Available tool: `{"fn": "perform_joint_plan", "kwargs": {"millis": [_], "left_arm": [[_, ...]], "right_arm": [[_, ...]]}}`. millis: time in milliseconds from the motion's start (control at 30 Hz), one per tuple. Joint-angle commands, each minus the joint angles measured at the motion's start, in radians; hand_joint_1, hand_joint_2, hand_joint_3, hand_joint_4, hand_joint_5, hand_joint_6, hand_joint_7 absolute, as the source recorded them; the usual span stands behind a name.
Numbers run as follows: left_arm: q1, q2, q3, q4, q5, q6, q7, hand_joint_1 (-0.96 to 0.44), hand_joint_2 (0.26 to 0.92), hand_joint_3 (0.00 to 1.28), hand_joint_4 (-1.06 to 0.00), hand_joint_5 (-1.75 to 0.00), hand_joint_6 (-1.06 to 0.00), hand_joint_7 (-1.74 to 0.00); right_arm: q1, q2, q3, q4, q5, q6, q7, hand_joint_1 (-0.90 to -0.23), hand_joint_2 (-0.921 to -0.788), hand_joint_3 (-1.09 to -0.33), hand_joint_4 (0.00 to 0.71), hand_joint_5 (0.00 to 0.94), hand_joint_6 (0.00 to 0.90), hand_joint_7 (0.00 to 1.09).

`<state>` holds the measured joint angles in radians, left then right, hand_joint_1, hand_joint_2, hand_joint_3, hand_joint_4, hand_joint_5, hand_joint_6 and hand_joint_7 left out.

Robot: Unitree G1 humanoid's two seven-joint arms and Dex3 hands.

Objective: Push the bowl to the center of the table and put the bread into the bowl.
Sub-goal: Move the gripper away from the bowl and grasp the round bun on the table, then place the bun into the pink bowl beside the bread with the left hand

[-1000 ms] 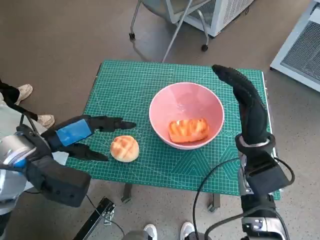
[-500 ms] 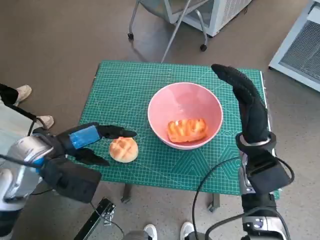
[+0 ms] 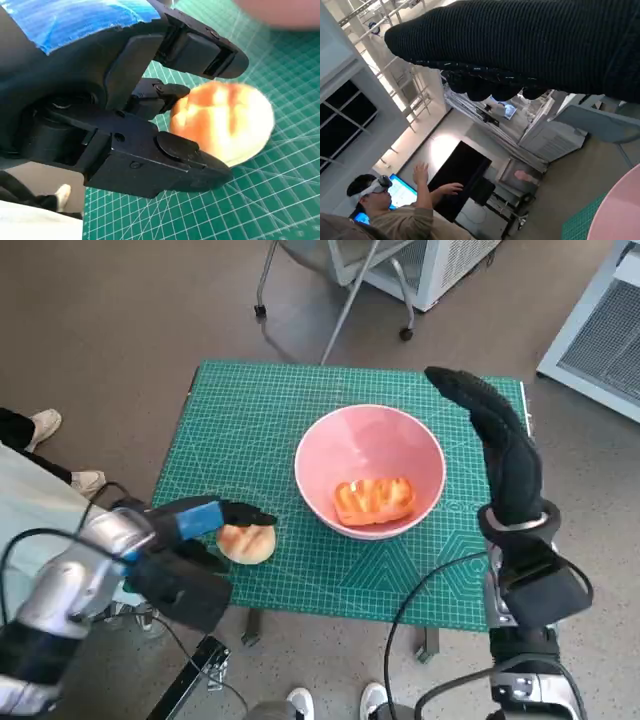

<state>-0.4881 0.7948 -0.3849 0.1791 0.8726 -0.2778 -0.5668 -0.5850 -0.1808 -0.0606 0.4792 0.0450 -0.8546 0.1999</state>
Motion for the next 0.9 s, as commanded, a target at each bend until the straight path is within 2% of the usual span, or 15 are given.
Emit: {"fn": "perform_joint_plan", "kwargs": {"millis": [33, 100, 133, 267, 300, 333, 367, 400, 500, 633, 700, 900], "left_arm": [[-0.033, -0.012, -0.053, 0.063, 0.068, -0.023, 0.042, 0.07, 0.893, 0.1, -0.4, -0.02, -0.57, -0.01], [-0.045, -0.019, -0.07, 0.088, 0.094, -0.025, 0.069, 0.11, 0.909, 0.2, -0.46, -0.04, -0.61, -0.03], [-0.05, -0.023, -0.078, 0.103, 0.109, -0.026, 0.093, 0.11, 0.912, 0.21, -0.48, -0.05, -0.61, -0.03], [-0.062, -0.034, -0.102, 0.145, 0.161, -0.026, 0.194, 0.12, 0.919, 0.26, -0.64, -0.07, -0.73, -0.07], [-0.065, -0.036, -0.107, 0.154, 0.172, -0.024, 0.218, 0.1, 0.919, 0.25, -0.61, -0.31, -0.7, -0.32], [-0.069, -0.041, -0.112, 0.167, 0.185, -0.02, 0.247, 0.06, 0.92, 0.25, -0.54, -0.69, -0.61, -0.71], [-0.072, -0.044, -0.117, 0.177, 0.195, -0.017, 0.269, 0.04, 0.92, 0.23, -0.53, -0.88, -0.58, -0.96], [-0.077, -0.047, -0.118, 0.187, 0.202, -0.014, 0.292, 0.03, 0.92, 0.22, -0.52, -1.0, -0.56, -1.11], [-0.091, -0.049, -0.112, 0.2, 0.206, -0.012, 0.339, 0.01, 0.9, 0.17, -0.64, -1.0, -0.57, -1.3], [-0.104, -0.033, -0.088, 0.182, 0.182, -0.016, 0.349, 0.0, 0.888, 0.15, -0.69, -1.06, -0.6, -1.28], [-0.11, -0.022, -0.068, 0.158, 0.16, -0.014, 0.337, 0.0, 0.904, 0.11, -0.69, -1.1, -0.61, -1.24], [-0.126, -0.005, 0.032, 0.062, 0.058, 0.001, 0.303, 0.0, 0.919, 0.07, -0.64, -1.24, -0.68, -1.09]], "right_arm": [[0.026, -0.004, 0.0, 0.0, 0.011, 0.014, 0.01, -0.612, -0.921, -0.844, 0.308, 0.051, -0.001, 0.82], [0.028, -0.003, 0.0, -0.002, 0.008, 0.013, 0.008, -0.613, -0.921, -0.843, 0.309, 0.052, -0.001, 0.82], [0.028, -0.003, 0.0, -0.002, 0.008, 0.013, 0.008, -0.613, -0.921, -0.843, 0.309, 0.052, -0.001, 0.82], [0.03, 0.0, 0.0, -0.003, 0.008, 0.012, 0.006, -0.612, -0.921, -0.842, 0.309, 0.053, -0.001, 0.82], [0.03, 0.0, 0.001, -0.004, 0.007, 0.012, 0.005, -0.612, -0.921, -0.842, 0.309, 0.053, -0.001, 0.82], [0.031, 0.001, 0.001, -0.006, 0.006, 0.013, 0.005, -0.612, -0.921, -0.842, 0.309, 0.053, -0.001, 0.82], [0.031, 0.001, 0.001, -0.007, 0.006, 0.014, 0.004, -0.611, -0.921, -0.842, 0.309, 0.053, -0.001, 0.82], [0.032, 0.002, 0.002, -0.008, 0.005, 0.014, 0.004, -0.611, -0.921, -0.842, 0.309, 0.053, -0.001, 0.82], [0.031, 0.002, 0.001, -0.006, 0.007, 0.015, 0.005, -0.608, -0.921, -0.842, 0.309, 0.053, -0.001, 0.82], [0.029, 0.002, -0.001, -0.001, 0.013, 0.013, 0.007, -0.606, -0.921, -0.842, 0.308, 0.053, -0.001, 0.82], [0.029, 0.003, -0.001, 0.0, 0.015, 0.012, 0.008, -0.606, -0.921, -0.841, 0.308, 0.053, -0.001, 0.82], [0.028, 0.002, -0.002, 0.004, 0.015, 0.01, 0.005, -0.606, -0.921, -0.836, 0.308, 0.054, -0.001, 0.82]]}}
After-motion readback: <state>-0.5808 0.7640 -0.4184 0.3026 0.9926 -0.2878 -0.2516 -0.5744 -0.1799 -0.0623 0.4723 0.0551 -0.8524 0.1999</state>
